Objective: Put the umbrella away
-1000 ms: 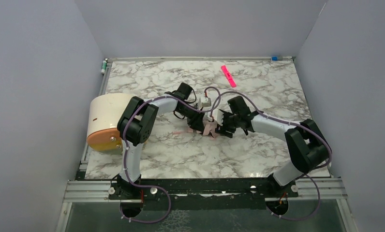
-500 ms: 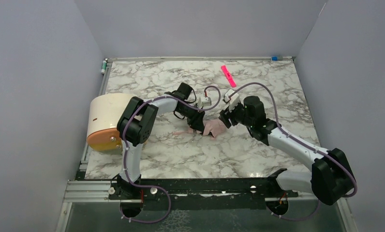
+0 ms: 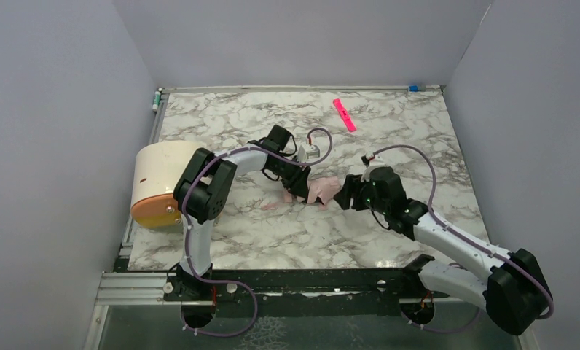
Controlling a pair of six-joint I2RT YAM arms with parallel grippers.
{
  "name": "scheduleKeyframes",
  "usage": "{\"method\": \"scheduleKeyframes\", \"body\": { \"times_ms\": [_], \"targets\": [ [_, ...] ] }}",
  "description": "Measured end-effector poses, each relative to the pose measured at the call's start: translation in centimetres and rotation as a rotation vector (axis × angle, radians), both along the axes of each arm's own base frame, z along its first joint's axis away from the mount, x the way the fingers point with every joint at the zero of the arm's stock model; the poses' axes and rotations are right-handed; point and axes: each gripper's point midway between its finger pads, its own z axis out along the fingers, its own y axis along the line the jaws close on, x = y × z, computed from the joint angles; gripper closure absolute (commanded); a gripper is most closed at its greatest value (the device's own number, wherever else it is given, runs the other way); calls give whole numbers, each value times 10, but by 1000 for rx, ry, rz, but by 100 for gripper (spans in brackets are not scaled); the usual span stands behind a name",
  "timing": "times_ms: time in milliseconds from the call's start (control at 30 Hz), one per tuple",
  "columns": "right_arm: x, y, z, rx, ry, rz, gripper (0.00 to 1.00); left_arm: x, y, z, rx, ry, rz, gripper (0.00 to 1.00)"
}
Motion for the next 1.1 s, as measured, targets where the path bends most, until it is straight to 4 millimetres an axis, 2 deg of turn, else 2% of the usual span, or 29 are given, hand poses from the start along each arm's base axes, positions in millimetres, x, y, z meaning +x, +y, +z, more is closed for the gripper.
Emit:
{"method": "scheduleKeyframes", "body": {
  "times_ms": [200,300,533,733,900,1100],
  "targets": [
    [-25,24,-32,-51,58,26,33,0,0,0,13,14,30,100],
    [-29,34,-46,-93,65,43,33,0,0,0,10,13,34,100],
    [-31,38,-78,-214,90,34,32,1,0,0,12,18,44,100],
    [-27,53,-86,-282,69,41,33,1,1,0,15,29,56,100],
    [-16,66,-87,-339,38,19,38,2,2,0,15,32,62,100],
    [-8,67,-89,-383,35,-46,44,3,2,0,15,33,63,100]
  ]
}}
